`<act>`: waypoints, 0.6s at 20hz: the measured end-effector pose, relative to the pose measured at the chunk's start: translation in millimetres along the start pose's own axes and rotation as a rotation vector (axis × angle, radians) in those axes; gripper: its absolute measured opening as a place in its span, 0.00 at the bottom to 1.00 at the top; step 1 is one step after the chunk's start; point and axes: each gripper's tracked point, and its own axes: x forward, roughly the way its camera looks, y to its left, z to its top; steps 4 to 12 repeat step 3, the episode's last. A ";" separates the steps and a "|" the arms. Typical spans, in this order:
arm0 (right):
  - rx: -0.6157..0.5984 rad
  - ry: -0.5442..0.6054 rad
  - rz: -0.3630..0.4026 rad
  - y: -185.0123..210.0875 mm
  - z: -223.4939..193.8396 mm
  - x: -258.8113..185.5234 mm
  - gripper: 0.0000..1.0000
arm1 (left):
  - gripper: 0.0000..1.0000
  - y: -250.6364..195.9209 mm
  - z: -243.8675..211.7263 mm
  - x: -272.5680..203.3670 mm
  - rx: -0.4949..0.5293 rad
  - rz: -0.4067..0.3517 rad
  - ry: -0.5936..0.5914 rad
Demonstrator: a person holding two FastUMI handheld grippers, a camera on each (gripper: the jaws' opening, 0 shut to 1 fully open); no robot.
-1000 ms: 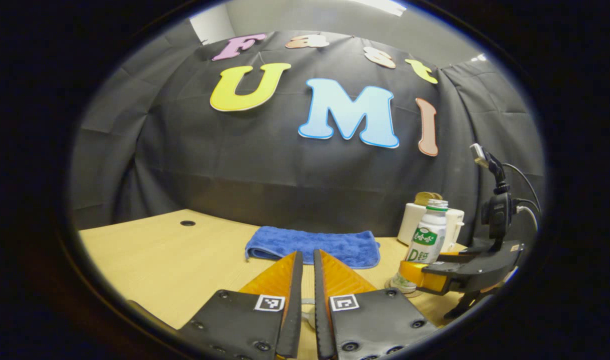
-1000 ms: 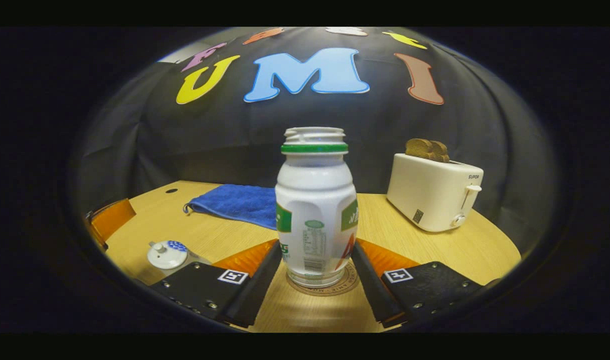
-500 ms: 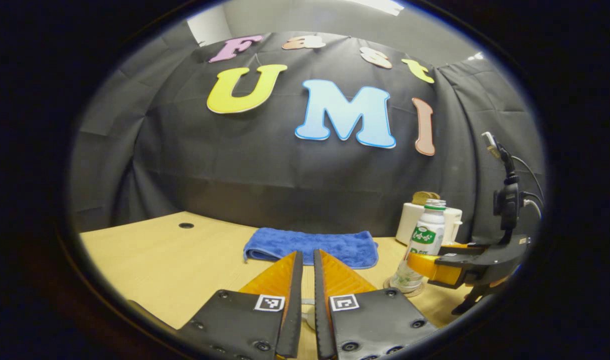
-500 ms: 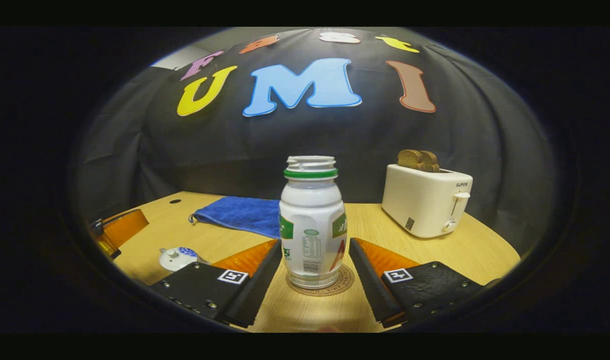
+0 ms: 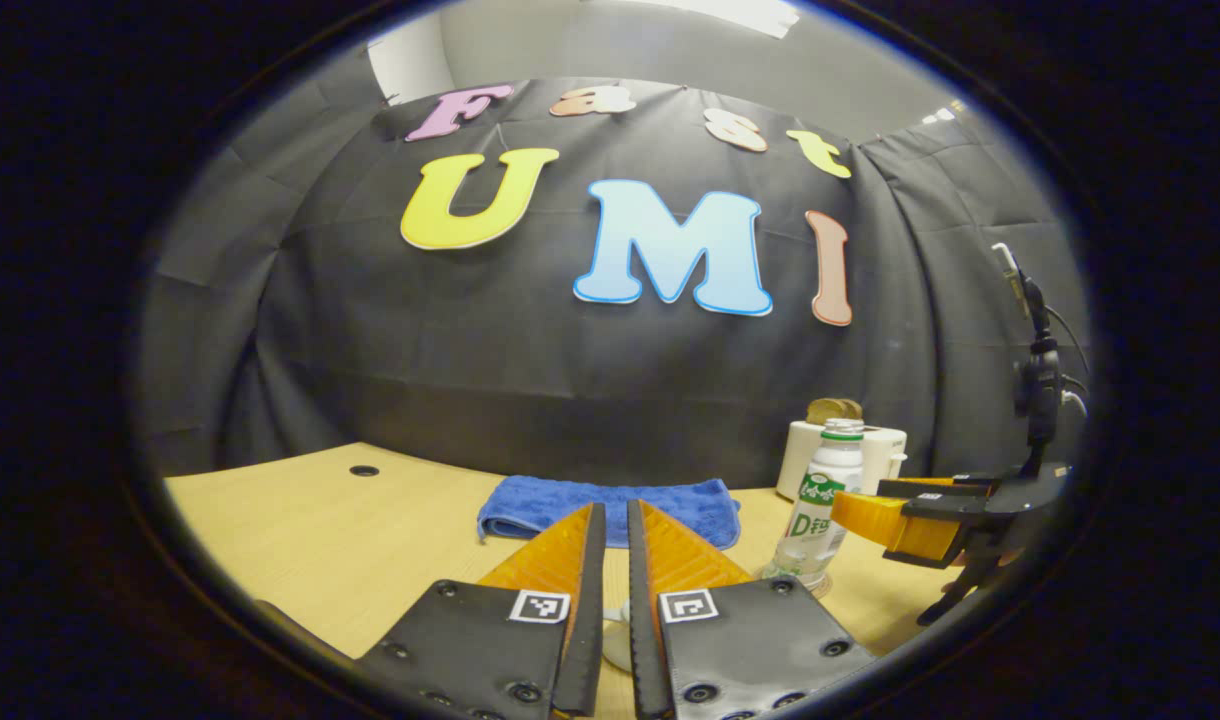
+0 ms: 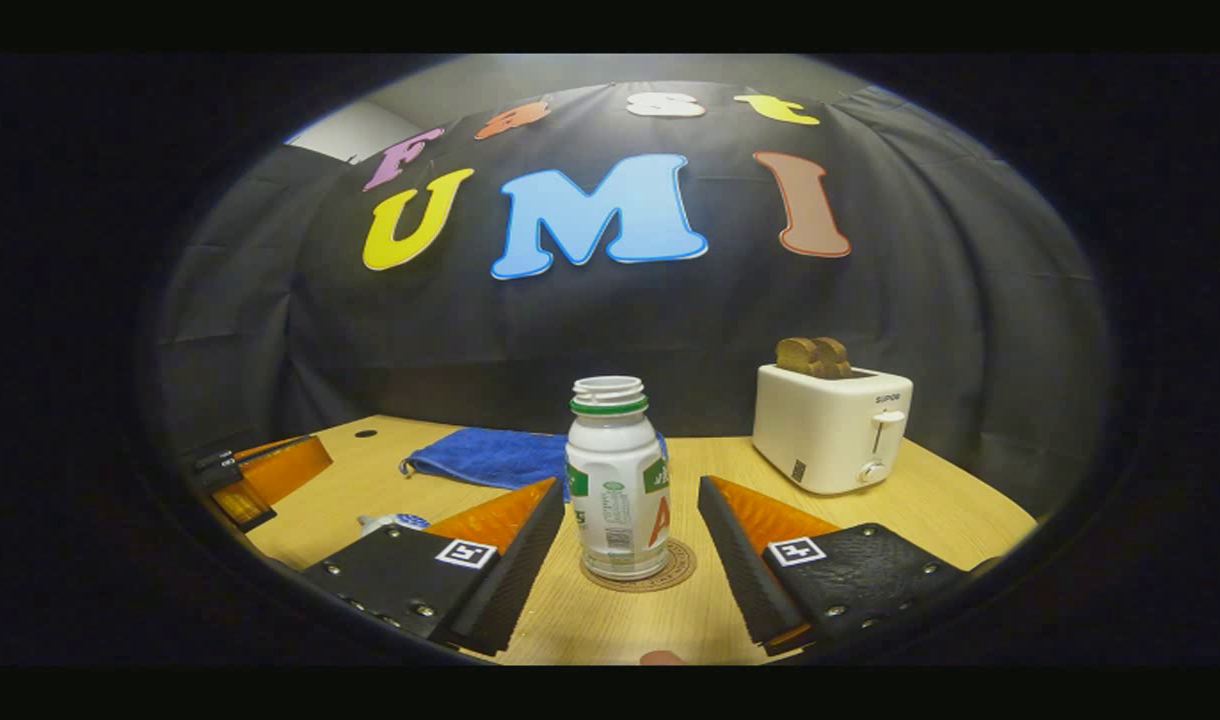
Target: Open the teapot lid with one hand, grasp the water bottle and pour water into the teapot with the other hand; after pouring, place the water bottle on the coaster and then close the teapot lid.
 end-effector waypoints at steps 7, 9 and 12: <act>-0.003 -0.028 -0.009 -3.8 5.9 -14.0 0.83 | 0.22 -7.2 1.0 -14.6 -0.007 -0.018 0.009; -0.003 -0.028 -0.009 -3.8 5.9 -14.0 0.83 | 0.22 -7.2 1.0 -14.6 -0.007 -0.018 0.009; -0.003 -0.028 -0.009 -3.8 5.9 -14.0 0.83 | 0.22 -7.2 1.0 -14.6 -0.007 -0.018 0.009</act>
